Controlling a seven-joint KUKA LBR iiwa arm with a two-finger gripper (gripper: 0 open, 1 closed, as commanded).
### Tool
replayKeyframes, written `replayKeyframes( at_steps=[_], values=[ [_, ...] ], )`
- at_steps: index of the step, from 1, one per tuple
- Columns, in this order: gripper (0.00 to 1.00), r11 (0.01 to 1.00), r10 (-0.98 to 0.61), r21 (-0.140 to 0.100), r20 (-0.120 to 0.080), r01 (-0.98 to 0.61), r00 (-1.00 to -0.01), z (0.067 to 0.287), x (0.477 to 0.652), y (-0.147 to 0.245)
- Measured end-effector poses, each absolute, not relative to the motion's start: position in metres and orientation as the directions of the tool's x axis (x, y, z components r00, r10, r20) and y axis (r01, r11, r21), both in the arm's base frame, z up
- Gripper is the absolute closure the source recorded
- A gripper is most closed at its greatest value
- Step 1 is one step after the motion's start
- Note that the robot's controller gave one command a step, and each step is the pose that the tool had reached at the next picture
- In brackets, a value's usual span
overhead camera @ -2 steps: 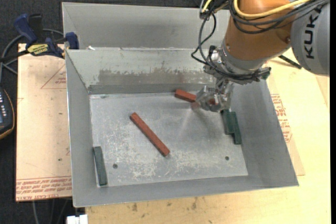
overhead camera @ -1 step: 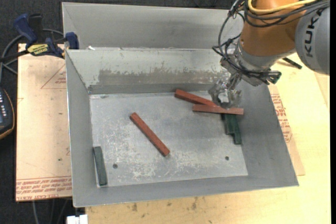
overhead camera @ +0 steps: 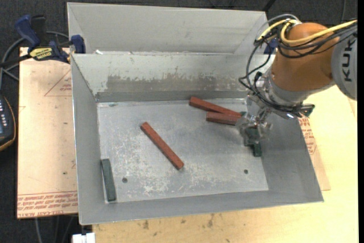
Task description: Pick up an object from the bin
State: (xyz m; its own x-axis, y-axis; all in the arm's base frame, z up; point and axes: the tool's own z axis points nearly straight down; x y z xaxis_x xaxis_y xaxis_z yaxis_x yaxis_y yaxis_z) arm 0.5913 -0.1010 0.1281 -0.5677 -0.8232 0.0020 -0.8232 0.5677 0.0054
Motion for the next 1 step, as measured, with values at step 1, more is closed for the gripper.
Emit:
replayKeyframes(
  at_steps=[1],
  values=[
    [1.00,0.607,-0.795,-0.003,-0.003,-0.795,-0.607,0.1326,0.5960,-0.1443]
  ],
)
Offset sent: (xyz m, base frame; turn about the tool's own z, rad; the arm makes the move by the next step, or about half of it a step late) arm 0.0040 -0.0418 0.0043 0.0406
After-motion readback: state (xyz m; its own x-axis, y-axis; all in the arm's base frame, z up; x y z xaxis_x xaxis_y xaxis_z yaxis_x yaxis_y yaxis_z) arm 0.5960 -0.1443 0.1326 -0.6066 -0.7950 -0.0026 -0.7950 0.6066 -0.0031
